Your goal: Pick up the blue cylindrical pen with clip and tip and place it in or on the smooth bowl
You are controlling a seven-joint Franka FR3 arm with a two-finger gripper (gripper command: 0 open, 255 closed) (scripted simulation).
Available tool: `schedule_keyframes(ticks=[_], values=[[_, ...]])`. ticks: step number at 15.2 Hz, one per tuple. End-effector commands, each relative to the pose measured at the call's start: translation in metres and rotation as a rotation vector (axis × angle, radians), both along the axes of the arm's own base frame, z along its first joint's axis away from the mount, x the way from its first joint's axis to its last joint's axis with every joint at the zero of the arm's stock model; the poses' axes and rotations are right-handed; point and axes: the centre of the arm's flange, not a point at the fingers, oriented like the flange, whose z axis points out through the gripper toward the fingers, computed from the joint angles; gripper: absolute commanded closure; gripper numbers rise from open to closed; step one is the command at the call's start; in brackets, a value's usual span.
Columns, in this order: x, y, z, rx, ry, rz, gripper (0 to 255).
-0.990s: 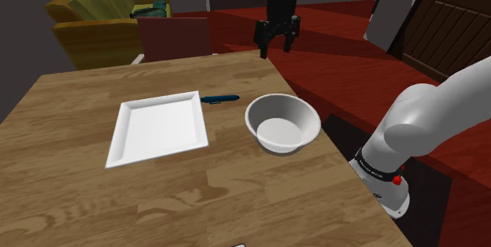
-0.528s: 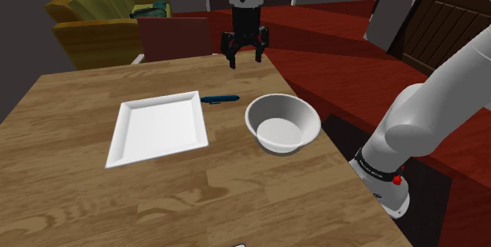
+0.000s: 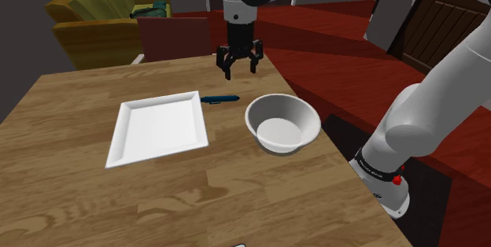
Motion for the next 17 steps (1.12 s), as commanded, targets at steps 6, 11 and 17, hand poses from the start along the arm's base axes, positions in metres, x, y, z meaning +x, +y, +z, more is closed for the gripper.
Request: schedule_keyframes(ticks=[6, 11, 17], values=[[-0.0004, 0.0005, -0.0071, 0.000, 0.000, 0.000, 0], [-0.0004, 0.0005, -0.0071, 0.000, 0.000, 0.000, 255], [-0.0004, 0.0005, -0.0071, 0.000, 0.000, 0.000, 255]])
